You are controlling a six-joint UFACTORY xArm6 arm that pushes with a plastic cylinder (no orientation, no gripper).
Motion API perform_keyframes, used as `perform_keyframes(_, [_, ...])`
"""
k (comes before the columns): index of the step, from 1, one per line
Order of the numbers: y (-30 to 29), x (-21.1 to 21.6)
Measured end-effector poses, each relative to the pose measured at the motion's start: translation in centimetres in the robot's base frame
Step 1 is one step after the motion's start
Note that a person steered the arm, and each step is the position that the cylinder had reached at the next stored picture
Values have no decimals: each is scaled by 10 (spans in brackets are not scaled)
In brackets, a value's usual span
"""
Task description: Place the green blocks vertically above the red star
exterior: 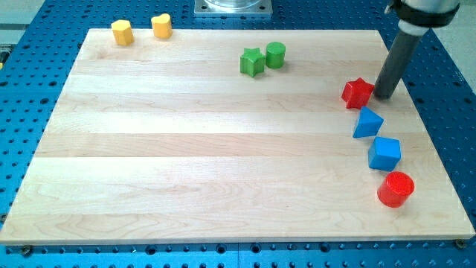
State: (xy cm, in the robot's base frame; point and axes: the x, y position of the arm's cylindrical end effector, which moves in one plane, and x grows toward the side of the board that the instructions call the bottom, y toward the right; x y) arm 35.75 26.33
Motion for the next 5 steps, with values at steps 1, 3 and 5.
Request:
perform_keyframes(1, [0, -36])
perform_keyframes(3, [-81, -50])
perform_keyframes(5, [-202, -132])
